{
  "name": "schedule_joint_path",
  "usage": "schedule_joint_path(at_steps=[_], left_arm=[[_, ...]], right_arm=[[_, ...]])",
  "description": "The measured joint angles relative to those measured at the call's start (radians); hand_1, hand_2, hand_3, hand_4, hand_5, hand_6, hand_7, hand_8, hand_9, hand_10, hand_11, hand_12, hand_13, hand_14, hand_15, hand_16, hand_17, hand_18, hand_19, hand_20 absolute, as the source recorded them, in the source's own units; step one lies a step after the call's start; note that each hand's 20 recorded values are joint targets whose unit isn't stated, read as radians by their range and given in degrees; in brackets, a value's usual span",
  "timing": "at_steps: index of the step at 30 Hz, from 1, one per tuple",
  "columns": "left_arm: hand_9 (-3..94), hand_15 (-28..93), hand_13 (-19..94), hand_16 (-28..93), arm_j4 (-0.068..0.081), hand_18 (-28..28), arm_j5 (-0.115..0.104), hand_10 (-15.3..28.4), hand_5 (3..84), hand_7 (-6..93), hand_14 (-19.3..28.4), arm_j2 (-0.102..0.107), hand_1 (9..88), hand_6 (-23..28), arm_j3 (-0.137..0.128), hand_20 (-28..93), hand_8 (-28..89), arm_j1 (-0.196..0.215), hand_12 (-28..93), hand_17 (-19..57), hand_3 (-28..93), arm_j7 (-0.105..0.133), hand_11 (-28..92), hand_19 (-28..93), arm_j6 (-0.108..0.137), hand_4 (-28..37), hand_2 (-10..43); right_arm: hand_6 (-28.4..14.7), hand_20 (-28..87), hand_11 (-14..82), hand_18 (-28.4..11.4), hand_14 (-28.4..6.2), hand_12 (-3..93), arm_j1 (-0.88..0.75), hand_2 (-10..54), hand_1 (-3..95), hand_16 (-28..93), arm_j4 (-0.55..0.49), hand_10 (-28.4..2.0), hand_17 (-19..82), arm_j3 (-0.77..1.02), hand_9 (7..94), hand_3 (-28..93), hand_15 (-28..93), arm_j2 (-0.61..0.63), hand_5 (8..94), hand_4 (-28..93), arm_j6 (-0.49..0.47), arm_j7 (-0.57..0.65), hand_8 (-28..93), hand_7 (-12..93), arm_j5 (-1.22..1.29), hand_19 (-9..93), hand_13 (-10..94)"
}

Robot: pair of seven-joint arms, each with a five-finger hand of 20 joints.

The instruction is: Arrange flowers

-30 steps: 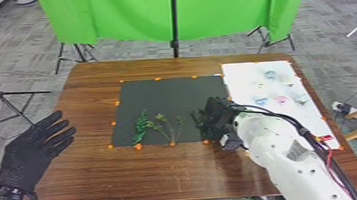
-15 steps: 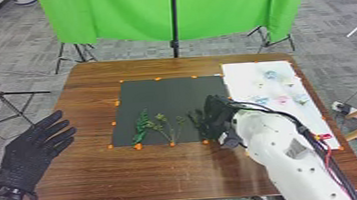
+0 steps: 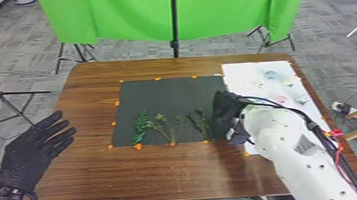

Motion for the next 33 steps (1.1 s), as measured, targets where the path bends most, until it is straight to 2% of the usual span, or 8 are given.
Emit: schedule_joint_path(at_steps=[3,7,14,18,25,33], left_arm=[[28.3,34,23,-1,0.0,21.0,0.0,12.1,35.9,21.2,14.7,0.0,25.2,2.4,0.0,6,-10,-0.001,14,-10.9,72,0.0,25,44,0.0,-23.5,0.1],[28.3,34,23,-1,0.0,21.1,0.0,12.1,35.9,21.3,14.7,0.001,25.1,2.4,0.0,6,-11,-0.001,14,-10.9,72,0.0,25,44,0.0,-23.4,0.0],[28.3,34,23,0,0.0,21.0,0.0,12.2,35.8,21.3,14.7,0.001,25.1,2.4,-0.001,6,-11,-0.001,14,-10.9,72,0.0,25,44,0.0,-23.4,0.0],[28.3,34,23,0,0.0,21.0,0.0,12.2,35.9,21.3,14.7,0.001,25.1,2.4,-0.001,6,-11,-0.001,14,-10.9,72,0.0,25,44,0.0,-23.5,-0.1],[28.3,34,23,0,0.0,21.0,0.001,12.2,35.8,21.3,14.7,0.001,25.1,2.4,-0.001,6,-11,-0.001,14,-10.9,72,0.0,25,44,0.0,-23.6,-0.1],[28.3,34,23,-1,0.0,21.0,0.001,12.2,35.8,21.2,14.7,0.001,25.1,2.4,-0.001,6,-10,-0.001,14,-10.9,72,0.0,25,44,0.0,-23.5,0.0]], right_arm=[[-3.8,40,49.1,-22.1,-6.1,30.7,-0.002,-7.8,13.3,28,-0.009,-10.7,34,0.001,80.9,77,72,0.017,65.8,-28,-0.013,-0.004,-20,51,-0.04,90,79],[-3.3,40,50.6,-21.8,-5.8,30.6,-0.015,-9.5,14.9,27,-0.027,-10.4,35,-0.004,80.1,77,73,0.054,64.2,-28,-0.041,-0.03,-22,62,-0.17,89,79],[-3.5,40,50.9,-21.9,-6.3,30.6,-0.038,-4.7,13.5,27,-0.056,-10.6,35,0.006,80.4,77,73,0.109,64.8,-28,-0.111,-0.055,-23,63,-0.104,89,79],[-3.4,40,51.1,-22.0,-6.3,30.7,-0.048,-5.7,14.4,27,-0.069,-10.6,35,0.005,80.5,78,73,0.118,65.0,-28,-0.113,-0.076,-23,63,-0.054,90,79],[-3.9,41,50.9,-22.2,-6.8,30.8,-0.065,-1.7,12.3,27,-0.1,-10.8,34,-0.014,80.5,77,73,0.119,65.0,-28,-0.126,-0.104,-23,63,-0.095,90,79],[-4.0,40,50.7,-22.1,-6.8,30.9,-0.066,-1.2,12.3,27,-0.114,-11.1,34,-0.036,80.3,77,73,0.111,64.9,-28,-0.136,-0.112,-23,62,-0.088,89,79]])
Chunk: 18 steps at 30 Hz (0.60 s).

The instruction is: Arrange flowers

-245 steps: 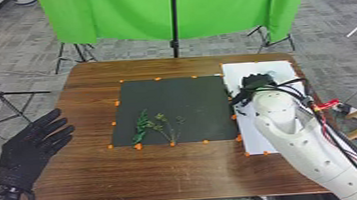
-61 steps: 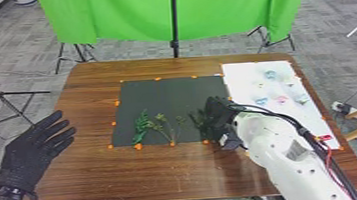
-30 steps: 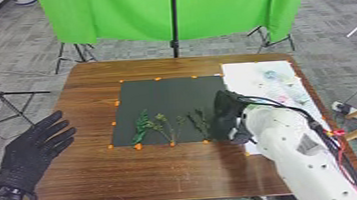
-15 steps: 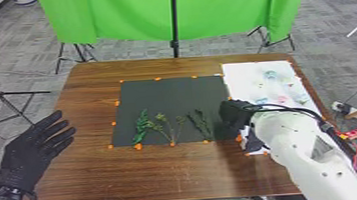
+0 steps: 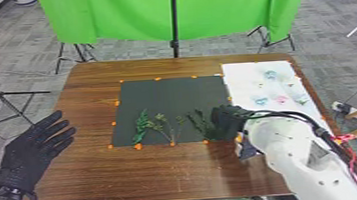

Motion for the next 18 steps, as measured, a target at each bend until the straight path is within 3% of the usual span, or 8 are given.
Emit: schedule_joint_path(at_steps=[18], left_arm=[[28.3,34,23,-1,0.001,21.1,0.0,12.1,35.9,21.1,14.7,0.0,25.2,2.5,0.001,6,-10,-0.004,14,-10.9,72,-0.001,25,44,0.001,-23.4,0.0]], right_arm=[[-4.2,40,49.7,-22.4,-6.6,30.6,0.01,-0.6,11.5,27,0.003,-11.0,35,-0.043,80.8,77,73,-0.06,65.1,-28,-0.006,-0.006,-22,62,0.017,90,79]])
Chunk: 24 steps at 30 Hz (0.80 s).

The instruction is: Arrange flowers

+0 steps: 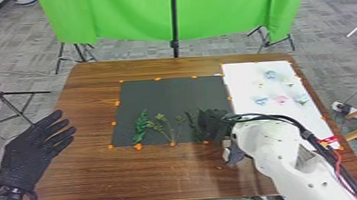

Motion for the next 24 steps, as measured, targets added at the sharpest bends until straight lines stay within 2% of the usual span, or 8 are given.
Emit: schedule_joint_path(at_steps=[11,15,17,21,24], left_arm=[[28.3,34,23,-1,0.0,21.0,0.0,12.1,35.8,21.3,14.7,0.003,25.2,2.4,0.0,6,-10,0.002,14,-10.9,72,0.002,25,44,0.0,-23.3,0.1],[28.2,34,23,-1,-0.001,21.0,0.0,12.1,35.9,21.2,14.7,0.002,25.2,2.5,0.0,6,-10,0.005,14,-10.9,72,0.004,25,44,0.0,-23.4,0.1],[28.3,34,23,-1,-0.001,21.0,0.0,12.1,35.9,21.2,14.7,0.001,25.2,2.5,0.0,6,-10,0.006,14,-10.9,72,0.004,25,44,0.0,-23.4,0.1],[28.3,34,23,-1,-0.001,21.0,0.0,12.2,35.9,21.1,14.7,0.0,25.2,2.5,-0.001,6,-10,0.007,14,-10.9,72,0.005,25,44,0.0,-23.4,0.1],[28.3,34,23,-1,-0.001,21.0,0.0,12.1,35.9,21.2,14.7,0.0,25.2,2.5,-0.001,6,-10,0.008,14,-10.9,72,0.006,25,44,0.0,-23.4,0.1]], right_arm=[[-4.1,40,49.7,-22.4,-6.5,30.7,0.004,-0.7,11.5,27,0.014,-10.9,35,0.032,81.2,77,73,0.012,65.6,-28,0.014,0.0,-22,62,-0.045,90,79],[-4.0,40,50.3,-21.8,-7.0,31.3,0.008,-1.5,13.5,28,0.021,-11.4,34,0.051,78.4,78,73,0.032,63.2,-28,0.037,0.006,-23,60,-0.054,89,77],[-4.0,40,51.0,-21.5,-7.3,31.2,0.012,-1.2,15.4,27,0.028,-11.7,33,0.052,75.0,79,74,0.047,61.6,-28,0.074,0.011,-24,55,-0.076,88,74],[-5.4,41,50.7,-20.6,-9.4,25.9,0.013,-2.8,19.0,22,0.038,-13.0,29,0.063,57.1,81,75,0.086,53.8,-28,0.211,0.034,-22,38,-0.154,86,59],[-4.8,42,40.6,-20.5,-10.3,20.2,0.011,-5.2,20.7,18,0.044,-11.2,27,0.091,52.2,84,71,0.116,49.2,-28,0.293,0.051,-21,32,-0.182,85,52]])
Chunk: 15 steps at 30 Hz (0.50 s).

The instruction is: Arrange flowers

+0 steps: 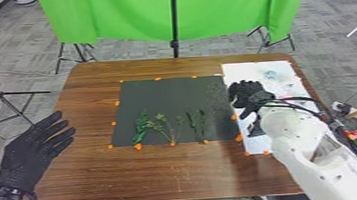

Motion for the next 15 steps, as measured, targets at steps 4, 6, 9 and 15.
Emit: schedule_joint_path(at_steps=[4,6,9,15], left_arm=[[28.3,34,23,-1,0.0,21.0,0.0,12.1,35.9,21.2,14.6,-0.001,25.2,2.5,0.0,6,-10,0.0,14,-10.9,72,0.0,25,44,0.0,-23.5,0.0],[28.3,34,23,-1,0.0,21.0,0.0,12.2,35.9,21.2,14.7,-0.002,25.2,2.5,0.0,6,-10,0.001,14,-10.9,72,0.001,25,44,0.0,-23.5,0.1],[28.3,34,23,-1,0.0,21.0,0.001,12.3,35.9,21.2,14.7,-0.003,25.1,2.5,0.0,6,-10,0.001,14,-10.9,72,0.002,25,44,0.0,-23.4,0.1],[28.3,34,23,-1,-0.001,21.0,0.001,12.2,35.8,21.3,14.7,-0.003,25.1,2.4,0.0,6,-10,0.003,14,-10.9,72,0.005,25,44,0.0,-23.5,0.1]], right_arm=[[-4.6,43,31.8,-20.5,-10.5,18.8,-0.001,-8.4,21.7,16,0.02,-10.8,24,0.008,47.0,86,68,0.053,44.9,-28,0.07,0.028,-20,29,-0.133,83,46],[-4.8,43,31.0,-20.7,-10.6,19.0,-0.002,-9.2,21.6,15,0.033,-10.7,23,0.006,45.9,86,68,0.077,43.6,-28,0.086,0.057,-19,29,-0.216,83,45],[-4.9,44,30.8,-20.6,-10.1,19.3,-0.007,-9.5,21.0,15,0.05,-10.3,22,0.024,44.5,86,67,0.095,41.8,-28,0.069,0.067,-19,28,-0.243,82,44],[-4.2,44,35.3,-20.3,-8.7,20.4,-0.011,-9.5,21.5,15,0.111,-9.7,22,0.035,45.6,86,67,0.099,41.2,-28,0.03,0.032,-19,30,-0.232,81,47]])
